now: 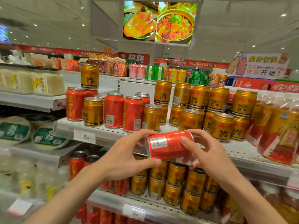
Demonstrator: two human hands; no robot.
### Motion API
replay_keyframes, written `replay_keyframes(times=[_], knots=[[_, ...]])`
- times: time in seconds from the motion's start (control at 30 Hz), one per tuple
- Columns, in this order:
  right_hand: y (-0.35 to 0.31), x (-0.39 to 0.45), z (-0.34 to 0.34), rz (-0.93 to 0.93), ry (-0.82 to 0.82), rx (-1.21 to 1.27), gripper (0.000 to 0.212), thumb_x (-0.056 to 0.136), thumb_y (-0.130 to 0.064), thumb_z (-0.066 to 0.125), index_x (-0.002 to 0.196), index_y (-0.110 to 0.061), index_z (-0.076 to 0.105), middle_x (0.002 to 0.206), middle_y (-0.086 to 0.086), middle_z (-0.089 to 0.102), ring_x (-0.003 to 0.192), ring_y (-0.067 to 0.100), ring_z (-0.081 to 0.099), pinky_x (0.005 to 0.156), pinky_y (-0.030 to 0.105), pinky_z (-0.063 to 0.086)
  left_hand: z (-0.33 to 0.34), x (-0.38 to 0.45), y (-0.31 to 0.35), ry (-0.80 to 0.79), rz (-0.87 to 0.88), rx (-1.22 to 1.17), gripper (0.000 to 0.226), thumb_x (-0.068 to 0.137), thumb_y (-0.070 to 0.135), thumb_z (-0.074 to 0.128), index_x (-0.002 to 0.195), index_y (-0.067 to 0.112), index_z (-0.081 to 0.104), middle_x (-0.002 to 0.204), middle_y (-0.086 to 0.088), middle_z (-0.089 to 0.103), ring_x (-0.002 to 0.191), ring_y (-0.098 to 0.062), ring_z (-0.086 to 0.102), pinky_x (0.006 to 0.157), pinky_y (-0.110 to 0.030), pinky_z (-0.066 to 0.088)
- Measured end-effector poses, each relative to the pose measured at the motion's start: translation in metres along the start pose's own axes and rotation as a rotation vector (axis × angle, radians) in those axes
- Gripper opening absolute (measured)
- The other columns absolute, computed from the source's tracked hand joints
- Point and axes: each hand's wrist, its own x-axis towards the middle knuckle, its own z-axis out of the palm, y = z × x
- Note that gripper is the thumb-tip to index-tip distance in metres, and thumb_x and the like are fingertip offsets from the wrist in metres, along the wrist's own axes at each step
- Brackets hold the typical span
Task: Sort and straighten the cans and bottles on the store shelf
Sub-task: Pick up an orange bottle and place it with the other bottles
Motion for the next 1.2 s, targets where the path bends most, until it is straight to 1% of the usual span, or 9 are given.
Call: replay_keyframes(times=[0.17,0.37,0.43,0.5,0.6,0.7,0.8,0.93,1.2], knots=[[-0.029,0.018,0.069,-0.038,0.031,-0.05,0.033,0.083,-0.044,0.071,0.114,-0.034,0.063,0.106,-0.008,0.071,0.063,0.02,0.075,0.05,0.029,0.058,-0.058,-0.012,-0.055,0.032,0.062,0.033,0.065,0.075,0.056,0.079,0.131,0.051,0.045,0.116,0.035,0.057,0.11,0.008,0.056,0.085,-0.007,0.045],[-0.059,0.043,0.139,-0.119,0.094,-0.136,0.044,0.075,-0.05,0.072,0.114,-0.031,0.066,0.1,-0.014,0.072,0.076,0.014,0.073,0.046,0.026,0.055,-0.116,-0.013,-0.112,0.041,0.175,0.113,0.067,0.073,0.063,0.076,0.129,0.046,0.044,0.119,0.028,0.059,0.112,0.006,0.056,0.09,-0.015,0.044],[-0.065,0.049,0.15,-0.138,0.109,-0.183,0.046,0.073,-0.054,0.071,0.114,-0.033,0.066,0.1,-0.014,0.072,0.086,0.01,0.072,0.05,0.019,0.054,-0.127,-0.009,-0.125,0.033,0.23,0.137,0.071,0.072,0.068,0.074,0.132,0.044,0.043,0.121,0.025,0.059,0.112,0.003,0.058,0.093,-0.024,0.05],[-0.073,0.055,0.155,-0.153,0.109,-0.223,0.046,0.073,-0.054,0.071,0.115,-0.034,0.065,0.104,-0.012,0.071,0.086,0.01,0.072,0.054,0.027,0.06,-0.134,-0.004,-0.134,0.041,0.276,0.169,0.076,0.071,0.072,0.071,0.134,0.04,0.043,0.121,0.022,0.06,0.109,0.001,0.06,0.09,-0.03,0.054],[-0.084,0.064,0.161,-0.182,0.105,-0.268,0.047,0.074,-0.054,0.073,0.116,-0.036,0.064,0.109,-0.008,0.07,0.078,0.01,0.072,0.055,0.025,0.058,-0.144,0.001,-0.141,0.077,0.348,0.244,0.074,0.073,0.074,0.067,0.133,0.035,0.047,0.124,0.019,0.059,0.111,0.001,0.058,0.089,-0.031,0.055],[-0.093,0.073,0.161,-0.235,0.083,-0.43,0.052,0.075,-0.062,0.069,0.121,-0.039,0.062,0.109,-0.016,0.069,0.085,0.012,0.07,0.065,0.029,0.062,-0.159,0.003,-0.146,0.137,0.401,0.358,0.071,0.077,0.073,0.064,0.132,0.03,0.054,0.126,0.016,0.055,0.113,0.0,0.056,0.085,-0.031,0.058],[-0.103,0.08,0.161,-0.315,0.027,-0.626,0.064,0.075,-0.07,0.061,0.13,-0.039,0.058,0.123,-0.022,0.063,0.106,0.008,0.064,0.082,0.029,0.061,-0.176,0.008,-0.152,0.213,0.417,0.478,0.064,0.08,0.062,0.067,0.13,0.024,0.056,0.124,0.007,0.056,0.107,-0.006,0.056,0.077,-0.028,0.059],[-0.117,0.093,0.168,-0.389,-0.062,-0.781,0.065,0.08,-0.067,0.06,0.136,-0.035,0.054,0.132,-0.015,0.062,0.115,0.007,0.061,0.091,0.035,0.059,-0.187,0.025,-0.161,0.286,0.4,0.647,0.066,0.08,0.056,0.066,0.132,0.016,0.056,0.126,-0.005,0.058,0.116,-0.022,0.055,0.091,-0.042,0.052],[-0.123,0.128,0.182,-0.478,-0.124,-1.088,0.057,0.091,-0.061,0.057,0.14,-0.032,0.049,0.134,-0.008,0.061,0.112,0.011,0.059,0.102,0.036,0.046,-0.186,0.032,-0.172,0.244,0.378,0.717,0.063,0.088,0.065,0.05,0.133,0.022,0.057,0.128,0.005,0.064,0.122,-0.018,0.054,0.111,-0.042,0.033]])
